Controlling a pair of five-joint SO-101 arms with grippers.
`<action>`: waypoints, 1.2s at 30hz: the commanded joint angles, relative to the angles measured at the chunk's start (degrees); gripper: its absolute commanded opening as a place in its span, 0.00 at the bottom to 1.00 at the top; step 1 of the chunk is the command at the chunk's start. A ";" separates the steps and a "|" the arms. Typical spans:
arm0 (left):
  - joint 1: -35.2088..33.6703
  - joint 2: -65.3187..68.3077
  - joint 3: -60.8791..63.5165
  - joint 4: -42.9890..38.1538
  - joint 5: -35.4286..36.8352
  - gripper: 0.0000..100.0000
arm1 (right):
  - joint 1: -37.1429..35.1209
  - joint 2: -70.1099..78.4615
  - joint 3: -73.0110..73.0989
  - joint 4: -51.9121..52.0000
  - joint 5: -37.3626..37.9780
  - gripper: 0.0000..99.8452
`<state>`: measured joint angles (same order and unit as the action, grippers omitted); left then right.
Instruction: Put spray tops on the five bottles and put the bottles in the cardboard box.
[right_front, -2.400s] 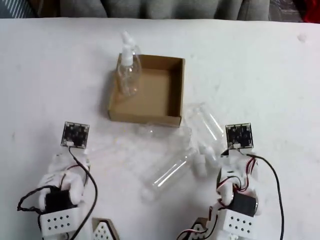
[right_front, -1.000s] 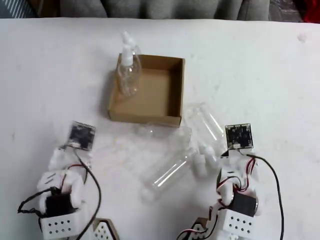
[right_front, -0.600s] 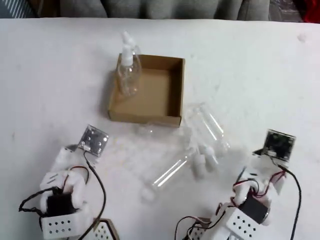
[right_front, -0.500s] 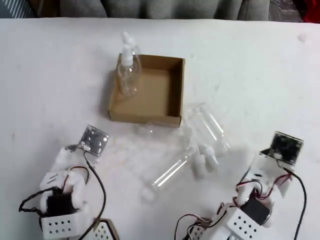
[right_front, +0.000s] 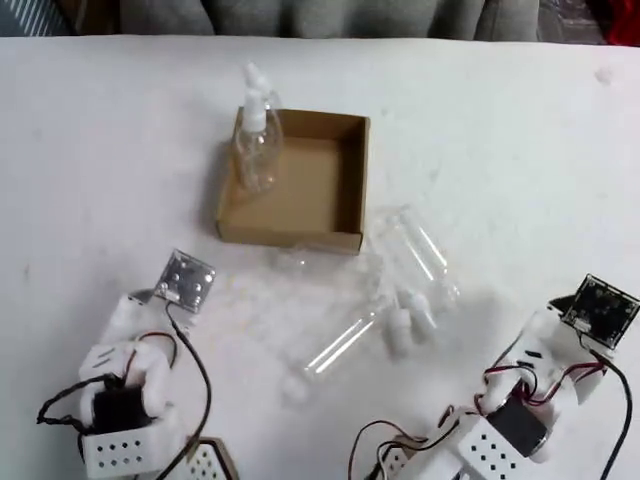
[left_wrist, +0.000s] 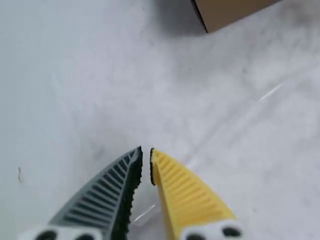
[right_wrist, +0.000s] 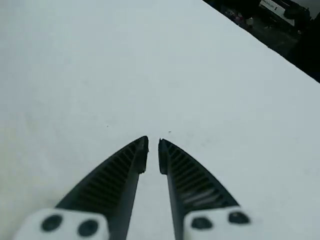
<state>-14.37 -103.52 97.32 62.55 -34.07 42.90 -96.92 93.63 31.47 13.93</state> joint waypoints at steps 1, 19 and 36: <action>-0.66 -1.27 -0.44 0.35 -0.62 0.02 | 0.40 0.84 -8.18 5.58 0.00 0.02; -0.66 -1.27 -0.44 1.05 -5.27 0.02 | 0.84 35.65 -28.48 8.40 2.64 0.02; -0.66 -1.27 -0.44 1.05 -5.27 0.02 | -3.12 71.87 -39.91 19.91 2.11 0.02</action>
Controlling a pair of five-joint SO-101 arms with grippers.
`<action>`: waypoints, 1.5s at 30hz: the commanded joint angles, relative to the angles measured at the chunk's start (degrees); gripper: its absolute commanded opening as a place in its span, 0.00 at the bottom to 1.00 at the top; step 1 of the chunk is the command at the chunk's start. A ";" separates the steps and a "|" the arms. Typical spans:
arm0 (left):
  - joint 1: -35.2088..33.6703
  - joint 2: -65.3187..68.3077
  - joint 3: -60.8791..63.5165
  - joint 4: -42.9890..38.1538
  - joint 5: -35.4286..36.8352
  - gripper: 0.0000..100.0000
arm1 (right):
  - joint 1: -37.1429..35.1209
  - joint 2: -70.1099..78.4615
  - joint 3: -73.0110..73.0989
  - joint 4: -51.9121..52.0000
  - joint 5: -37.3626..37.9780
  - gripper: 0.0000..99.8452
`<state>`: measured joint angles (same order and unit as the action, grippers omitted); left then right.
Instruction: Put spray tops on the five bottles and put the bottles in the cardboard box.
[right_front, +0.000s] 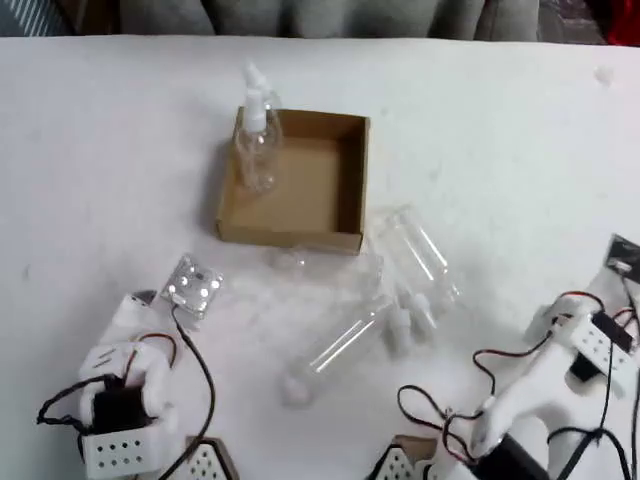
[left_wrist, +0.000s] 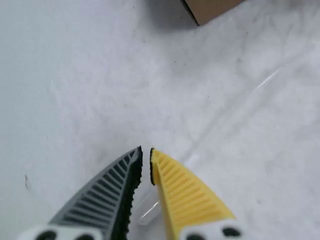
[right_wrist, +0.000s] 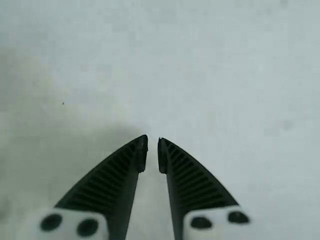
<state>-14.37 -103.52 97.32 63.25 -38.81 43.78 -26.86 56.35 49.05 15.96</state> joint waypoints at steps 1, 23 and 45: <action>-0.66 -1.27 -0.44 0.35 -0.53 0.02 | -5.23 2.24 -2.64 2.59 0.09 0.02; 11.38 -1.10 -30.51 18.73 -4.22 0.03 | -9.89 11.91 -3.69 -1.80 -1.67 0.02; 45.23 50.86 -61.71 31.21 2.81 0.05 | -9.89 11.91 -3.69 -1.89 -1.67 0.02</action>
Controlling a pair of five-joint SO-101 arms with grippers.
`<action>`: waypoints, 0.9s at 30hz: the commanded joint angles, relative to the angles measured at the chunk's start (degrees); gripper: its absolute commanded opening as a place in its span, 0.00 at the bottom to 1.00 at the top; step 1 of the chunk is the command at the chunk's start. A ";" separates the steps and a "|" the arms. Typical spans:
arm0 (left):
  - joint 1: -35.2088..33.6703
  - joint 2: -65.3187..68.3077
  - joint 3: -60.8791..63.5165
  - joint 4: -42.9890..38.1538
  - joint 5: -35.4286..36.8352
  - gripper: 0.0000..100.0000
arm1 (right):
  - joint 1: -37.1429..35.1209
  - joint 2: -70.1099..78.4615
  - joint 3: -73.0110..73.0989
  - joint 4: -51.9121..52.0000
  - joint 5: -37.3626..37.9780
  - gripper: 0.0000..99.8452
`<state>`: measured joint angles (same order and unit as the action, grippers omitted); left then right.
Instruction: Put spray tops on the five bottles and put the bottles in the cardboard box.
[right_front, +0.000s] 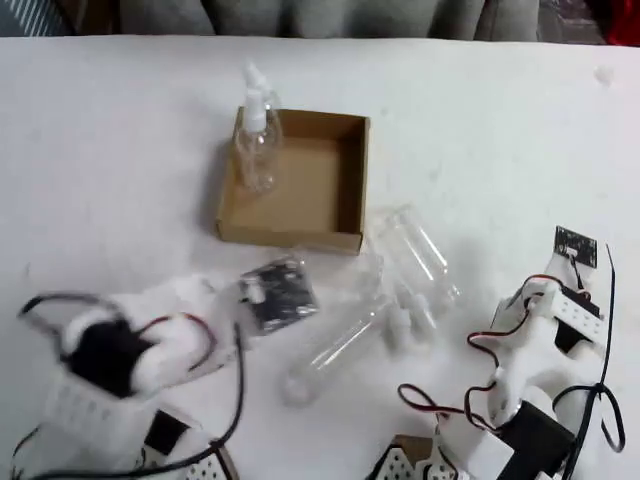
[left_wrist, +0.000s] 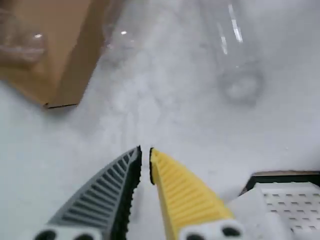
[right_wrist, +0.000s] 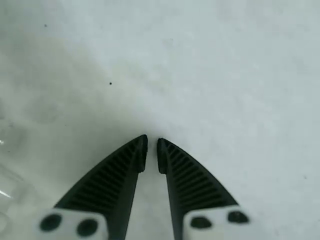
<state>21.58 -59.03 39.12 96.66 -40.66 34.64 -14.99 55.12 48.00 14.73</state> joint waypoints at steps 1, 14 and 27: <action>11.30 7.87 -3.52 -2.99 5.89 0.08 | -0.75 0.04 -2.46 -0.84 -0.44 0.02; 19.03 28.18 -0.70 -28.31 18.11 0.25 | -0.66 0.04 -2.46 -0.84 -0.44 0.02; 19.03 42.59 -0.26 -44.84 20.75 0.25 | -0.48 0.13 -2.37 -0.84 1.41 0.02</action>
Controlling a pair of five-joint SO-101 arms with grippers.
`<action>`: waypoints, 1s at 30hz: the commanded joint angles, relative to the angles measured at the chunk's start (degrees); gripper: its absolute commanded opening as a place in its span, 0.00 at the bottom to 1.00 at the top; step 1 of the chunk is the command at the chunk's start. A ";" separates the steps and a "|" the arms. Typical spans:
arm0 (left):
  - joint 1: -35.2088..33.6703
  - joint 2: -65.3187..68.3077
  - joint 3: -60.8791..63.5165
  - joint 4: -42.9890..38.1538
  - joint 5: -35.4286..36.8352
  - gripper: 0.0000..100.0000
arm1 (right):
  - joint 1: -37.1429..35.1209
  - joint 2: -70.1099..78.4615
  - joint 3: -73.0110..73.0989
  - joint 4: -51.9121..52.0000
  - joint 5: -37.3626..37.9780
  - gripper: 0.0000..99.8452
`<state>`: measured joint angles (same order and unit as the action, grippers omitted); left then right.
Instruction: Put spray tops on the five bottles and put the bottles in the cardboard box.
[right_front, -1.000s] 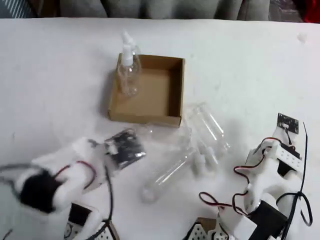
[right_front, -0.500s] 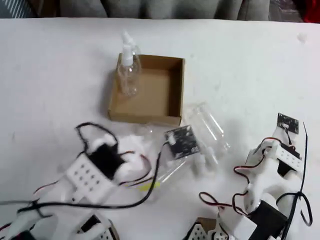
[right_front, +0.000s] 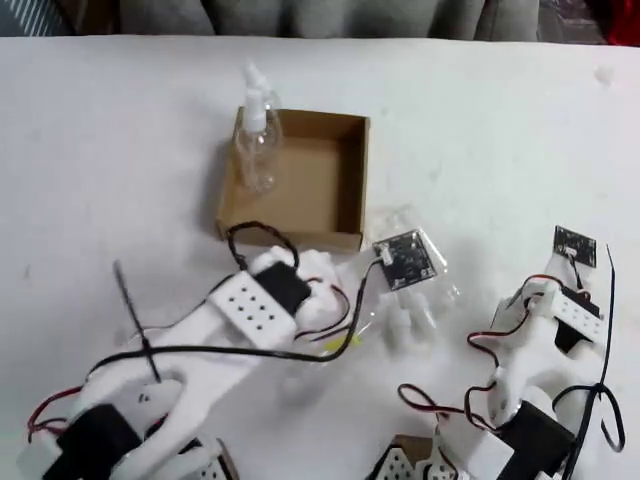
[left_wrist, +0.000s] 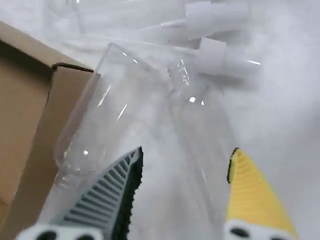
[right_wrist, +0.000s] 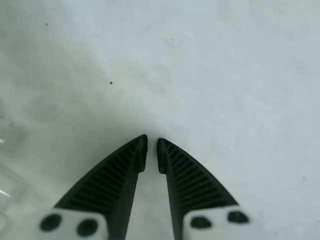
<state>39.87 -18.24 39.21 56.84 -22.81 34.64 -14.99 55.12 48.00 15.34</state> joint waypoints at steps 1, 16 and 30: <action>0.75 2.77 -0.26 -6.07 3.60 0.25 | -0.48 0.13 -2.37 -0.84 0.79 0.02; 0.48 15.69 -0.97 -12.66 4.22 0.33 | -0.48 0.13 -2.37 -0.84 1.23 0.02; 0.75 22.73 -7.21 -3.78 6.59 0.15 | -0.48 0.13 -2.37 -0.84 1.23 0.02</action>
<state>40.04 4.35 35.52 50.95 -16.92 34.64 -14.99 55.12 48.00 15.96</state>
